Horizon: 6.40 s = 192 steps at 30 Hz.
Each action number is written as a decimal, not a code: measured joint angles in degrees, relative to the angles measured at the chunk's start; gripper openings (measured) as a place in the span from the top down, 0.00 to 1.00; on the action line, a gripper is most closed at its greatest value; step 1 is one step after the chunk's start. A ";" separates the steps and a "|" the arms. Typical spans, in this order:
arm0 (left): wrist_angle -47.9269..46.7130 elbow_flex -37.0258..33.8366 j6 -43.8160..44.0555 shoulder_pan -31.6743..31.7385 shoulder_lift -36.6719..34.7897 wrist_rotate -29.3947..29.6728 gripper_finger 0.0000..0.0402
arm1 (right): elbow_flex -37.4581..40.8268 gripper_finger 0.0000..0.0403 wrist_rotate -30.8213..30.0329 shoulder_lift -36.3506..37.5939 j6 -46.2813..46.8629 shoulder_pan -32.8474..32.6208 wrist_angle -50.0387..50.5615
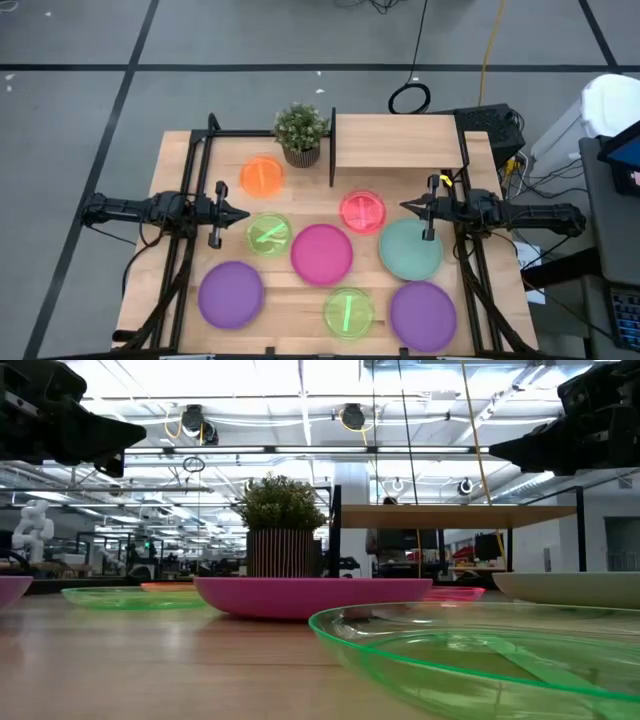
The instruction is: Place and stack plates onto a shelf
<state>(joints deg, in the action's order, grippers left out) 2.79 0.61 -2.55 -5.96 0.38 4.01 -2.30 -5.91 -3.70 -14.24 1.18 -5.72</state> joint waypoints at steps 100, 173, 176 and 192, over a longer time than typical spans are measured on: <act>0.00 0.00 0.00 -0.02 0.00 0.00 0.99 | 0.01 1.00 0.20 0.00 20.04 -0.03 0.68; 6.17 0.02 -1.38 0.00 -0.02 0.52 0.99 | -65.53 1.00 4.52 -47.47 27.74 -0.16 57.45; 10.34 0.02 -2.55 -0.01 -0.02 0.55 0.99 | -65.53 1.00 4.52 -47.45 28.67 -0.16 57.46; -11.33 28.01 4.59 0.00 16.36 0.68 0.99 | -58.01 1.00 4.85 -47.45 32.09 -0.16 54.02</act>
<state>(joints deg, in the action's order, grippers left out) -8.53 28.61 2.04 -5.96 16.74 4.69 -60.31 -1.06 -51.16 17.85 1.02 48.31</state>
